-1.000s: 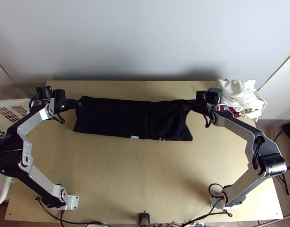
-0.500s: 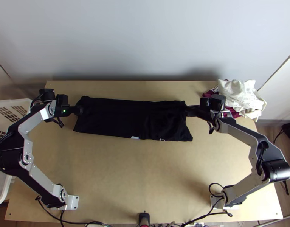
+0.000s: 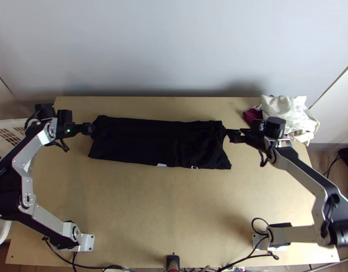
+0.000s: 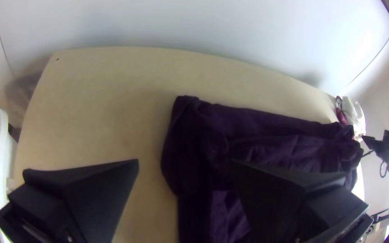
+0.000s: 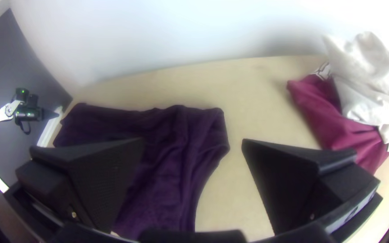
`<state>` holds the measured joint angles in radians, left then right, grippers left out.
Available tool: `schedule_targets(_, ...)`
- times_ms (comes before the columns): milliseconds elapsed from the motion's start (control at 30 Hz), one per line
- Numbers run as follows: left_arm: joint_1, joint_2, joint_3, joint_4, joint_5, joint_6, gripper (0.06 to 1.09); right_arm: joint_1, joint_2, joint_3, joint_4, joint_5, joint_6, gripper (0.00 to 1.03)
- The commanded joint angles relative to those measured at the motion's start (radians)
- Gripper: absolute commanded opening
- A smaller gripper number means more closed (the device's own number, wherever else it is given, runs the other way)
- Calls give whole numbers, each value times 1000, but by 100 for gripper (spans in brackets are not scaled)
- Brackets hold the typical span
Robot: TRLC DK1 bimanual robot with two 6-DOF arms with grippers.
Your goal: Fold the t-shirt
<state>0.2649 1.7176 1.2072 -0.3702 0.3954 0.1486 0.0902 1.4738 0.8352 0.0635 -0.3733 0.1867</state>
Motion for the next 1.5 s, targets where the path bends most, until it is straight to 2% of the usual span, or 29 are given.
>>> schedule_targets(0, 59, -70, -81, -10, 39, 54, 103, -21, -181, -48, -114, 1, 17, 99)
schedule_targets(233, 86, -47, -136, 36, 207, 23, 103, 22, -435, -160, -117, 1, 51, 99)
schedule_targets(500, 25, 56, -136, 88, 295, -73, 103, 22, -487, -102, -215, 11, 51, 99)
schedule_targets(667, -10, 79, -175, 186, 293, -112, 103, 13, -491, -48, -272, 11, 69, 99)
schedule_targets(933, -9, 99, -175, 241, 281, -138, 103, 0, -497, 19, -326, 11, 96, 99)
schedule_targets(1233, 45, 125, -120, 240, 266, -133, 103, 14, -495, 38, -326, 11, 99, 99)
schedule_targets(1467, -36, 125, -101, 220, 238, -135, 103, 23, -495, 39, -327, 13, 99, 99)
